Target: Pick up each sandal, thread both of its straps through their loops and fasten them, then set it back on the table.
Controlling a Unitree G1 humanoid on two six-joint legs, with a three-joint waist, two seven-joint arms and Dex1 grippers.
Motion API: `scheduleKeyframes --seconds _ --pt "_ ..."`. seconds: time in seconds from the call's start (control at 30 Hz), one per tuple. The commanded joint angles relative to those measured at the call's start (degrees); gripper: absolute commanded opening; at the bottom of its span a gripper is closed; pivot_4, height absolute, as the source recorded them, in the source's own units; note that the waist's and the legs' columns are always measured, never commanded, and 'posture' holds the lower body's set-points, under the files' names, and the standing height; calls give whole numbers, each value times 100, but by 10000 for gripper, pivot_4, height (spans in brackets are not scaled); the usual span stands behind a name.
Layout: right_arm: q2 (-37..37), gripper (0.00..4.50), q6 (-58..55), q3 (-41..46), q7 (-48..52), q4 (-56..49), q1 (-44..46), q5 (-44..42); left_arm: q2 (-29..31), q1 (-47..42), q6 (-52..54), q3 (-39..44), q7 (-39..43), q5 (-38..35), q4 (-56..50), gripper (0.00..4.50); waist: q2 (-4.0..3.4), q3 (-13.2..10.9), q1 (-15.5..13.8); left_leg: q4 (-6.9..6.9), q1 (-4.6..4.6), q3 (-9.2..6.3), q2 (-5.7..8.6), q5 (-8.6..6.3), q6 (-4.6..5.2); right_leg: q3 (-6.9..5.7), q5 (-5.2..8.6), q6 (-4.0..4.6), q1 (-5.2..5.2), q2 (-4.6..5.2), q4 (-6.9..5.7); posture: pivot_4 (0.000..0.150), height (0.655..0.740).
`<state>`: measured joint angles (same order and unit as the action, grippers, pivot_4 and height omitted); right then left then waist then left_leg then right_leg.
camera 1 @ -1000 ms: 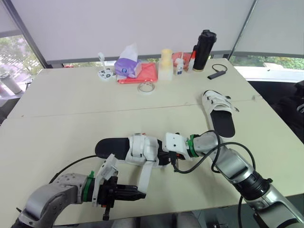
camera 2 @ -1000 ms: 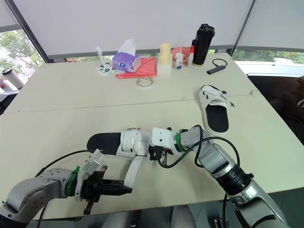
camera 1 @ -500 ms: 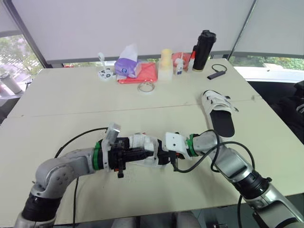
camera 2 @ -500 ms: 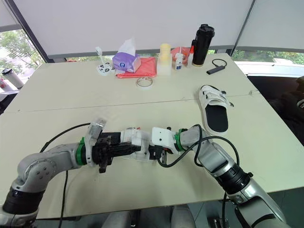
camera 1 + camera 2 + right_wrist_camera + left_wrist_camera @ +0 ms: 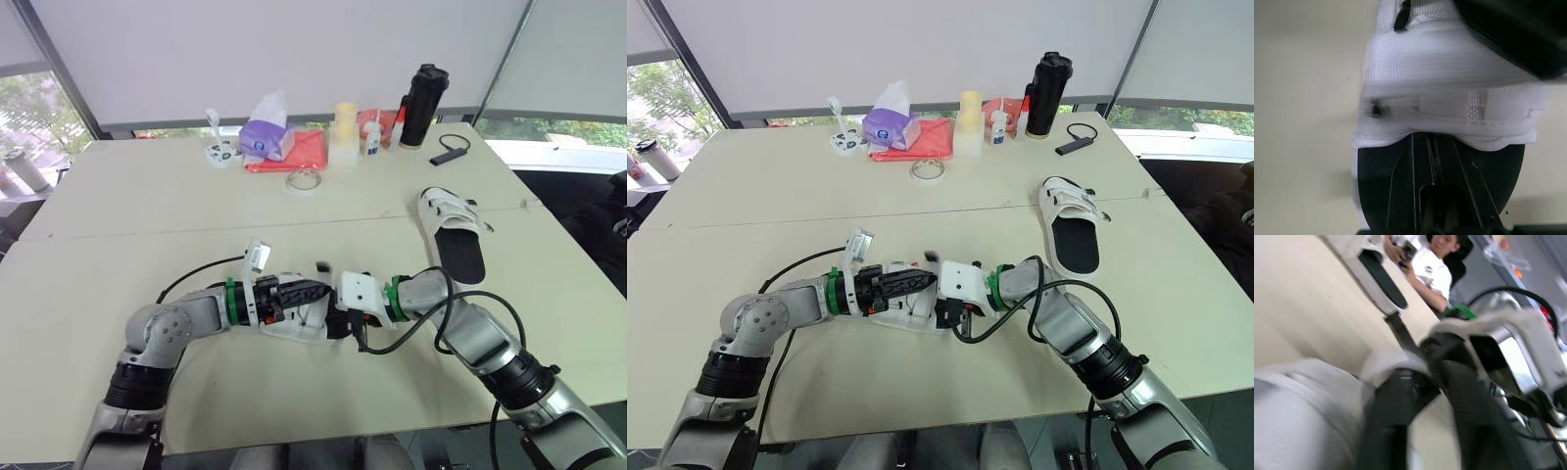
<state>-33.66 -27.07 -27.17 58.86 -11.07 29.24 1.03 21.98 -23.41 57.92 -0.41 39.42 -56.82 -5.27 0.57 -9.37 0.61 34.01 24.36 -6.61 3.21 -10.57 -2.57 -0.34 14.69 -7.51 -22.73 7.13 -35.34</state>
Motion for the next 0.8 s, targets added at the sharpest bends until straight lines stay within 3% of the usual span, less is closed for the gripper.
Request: scheduleKeyframes --seconds 0.03,0.1,0.67,0.8 --pt "-53 0 -163 -136 -44 163 -133 184 -148 -166 -196 115 -241 269 94 33556 0 1 -8 0 -4 0 0 0 0 0 0 0 4 0 0 1500 7400" --pt "-49 0 -167 -135 -48 162 -134 184 -199 -213 -233 127 -321 386 181 44607 1 1 -9 1 -10 -2 1 1 -2 0 0 0 11 0 0 1500 7400" --pt "-14 0 -89 -151 -29 271 -70 217 -190 -1372 -586 387 6 882 763 44607 4 0 5 0 -15 -4 2 3 -7 0 0 -7 18 -7 2 1500 7400" --pt "-22 0 -52 -164 -14 302 -53 239 579 -1734 -1019 -772 1371 1878 1173 44607 8 -4 9 1 -15 -4 -1 3 -7 0 0 -4 17 -15 -1 1500 7400"
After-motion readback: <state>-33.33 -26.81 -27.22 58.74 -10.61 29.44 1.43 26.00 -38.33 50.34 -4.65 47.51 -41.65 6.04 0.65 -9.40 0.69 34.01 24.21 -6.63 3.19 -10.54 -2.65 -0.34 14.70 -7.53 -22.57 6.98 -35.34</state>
